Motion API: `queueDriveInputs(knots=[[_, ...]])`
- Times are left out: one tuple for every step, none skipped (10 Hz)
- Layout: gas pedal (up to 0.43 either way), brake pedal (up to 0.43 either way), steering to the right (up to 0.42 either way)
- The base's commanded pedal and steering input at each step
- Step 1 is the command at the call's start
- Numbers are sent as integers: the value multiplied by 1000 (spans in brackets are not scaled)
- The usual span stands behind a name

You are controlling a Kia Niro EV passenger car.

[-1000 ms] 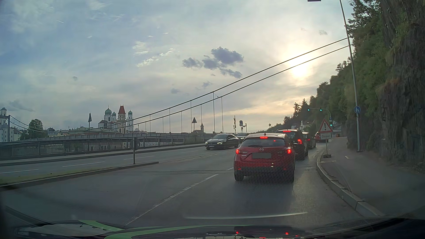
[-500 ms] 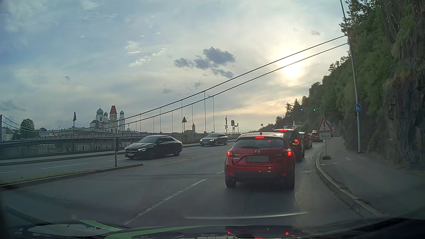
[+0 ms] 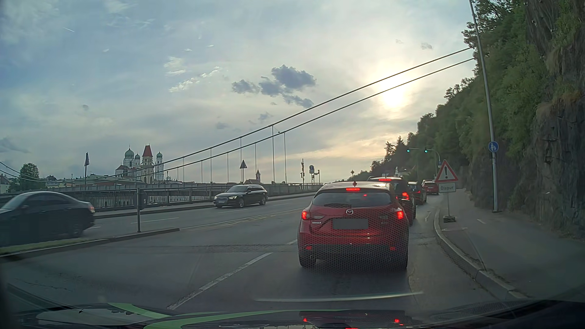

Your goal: Follow the waypoints while adhering to traffic rules and regulations

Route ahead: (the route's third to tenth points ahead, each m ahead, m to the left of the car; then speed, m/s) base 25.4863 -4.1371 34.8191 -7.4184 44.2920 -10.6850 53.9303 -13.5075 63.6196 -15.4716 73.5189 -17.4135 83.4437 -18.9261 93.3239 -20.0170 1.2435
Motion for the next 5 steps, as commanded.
queueDriveInputs(knots=[[0,201,115],[0,207,114],[0,207,115],[0,213,114],[0,213,115]])
